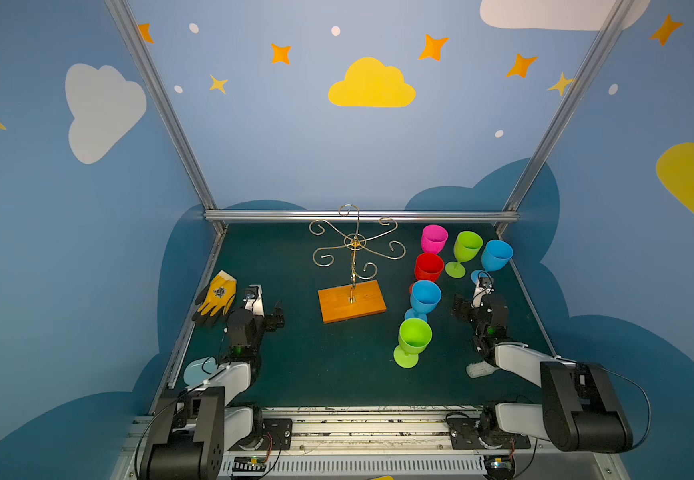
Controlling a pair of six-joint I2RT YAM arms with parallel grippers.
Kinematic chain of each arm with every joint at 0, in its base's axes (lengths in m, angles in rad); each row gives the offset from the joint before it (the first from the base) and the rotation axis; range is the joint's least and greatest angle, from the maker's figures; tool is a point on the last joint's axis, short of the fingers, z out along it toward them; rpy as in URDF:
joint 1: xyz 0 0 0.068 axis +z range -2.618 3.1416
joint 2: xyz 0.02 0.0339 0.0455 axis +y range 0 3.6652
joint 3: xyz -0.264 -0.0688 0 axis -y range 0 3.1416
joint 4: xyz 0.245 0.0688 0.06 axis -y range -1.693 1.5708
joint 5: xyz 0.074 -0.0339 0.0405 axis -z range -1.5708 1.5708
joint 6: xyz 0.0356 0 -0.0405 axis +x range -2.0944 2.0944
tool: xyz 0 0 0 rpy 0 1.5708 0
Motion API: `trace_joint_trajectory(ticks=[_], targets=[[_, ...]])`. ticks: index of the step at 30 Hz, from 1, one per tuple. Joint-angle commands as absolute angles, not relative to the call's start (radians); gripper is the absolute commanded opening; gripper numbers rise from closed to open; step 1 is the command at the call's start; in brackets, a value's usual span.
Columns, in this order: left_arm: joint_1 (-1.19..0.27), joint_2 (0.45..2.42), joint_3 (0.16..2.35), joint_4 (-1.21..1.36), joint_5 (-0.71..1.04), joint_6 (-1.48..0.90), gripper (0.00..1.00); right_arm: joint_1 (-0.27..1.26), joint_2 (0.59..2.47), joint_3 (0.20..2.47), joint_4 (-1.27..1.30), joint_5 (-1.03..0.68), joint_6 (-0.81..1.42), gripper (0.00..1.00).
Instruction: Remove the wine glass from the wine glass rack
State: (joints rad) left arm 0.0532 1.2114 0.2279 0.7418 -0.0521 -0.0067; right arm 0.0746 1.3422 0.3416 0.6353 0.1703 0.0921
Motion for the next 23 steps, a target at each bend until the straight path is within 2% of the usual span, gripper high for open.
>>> trace_joint_trajectory(ticks=[1, 6, 11, 23], targets=[[0.059, 1.224, 0.265, 0.734, -0.052, -0.002, 1.00, 0.077, 1.352, 0.350, 0.662, 0.152, 0.086, 0.89], [0.059, 1.221, 0.258, 0.748, -0.055, -0.007, 1.00, 0.099, 1.378, 0.392, 0.611, 0.276, 0.123, 0.89], [0.059, 1.216, 0.230, 0.796, -0.055, -0.018, 1.00, 0.127, 1.418, 0.460, 0.535, 0.329, 0.112, 0.89], [0.060, 1.191, 0.189, 0.844, -0.066, -0.022, 1.00, 0.127, 1.411, 0.445, 0.555, 0.309, 0.100, 0.89]])
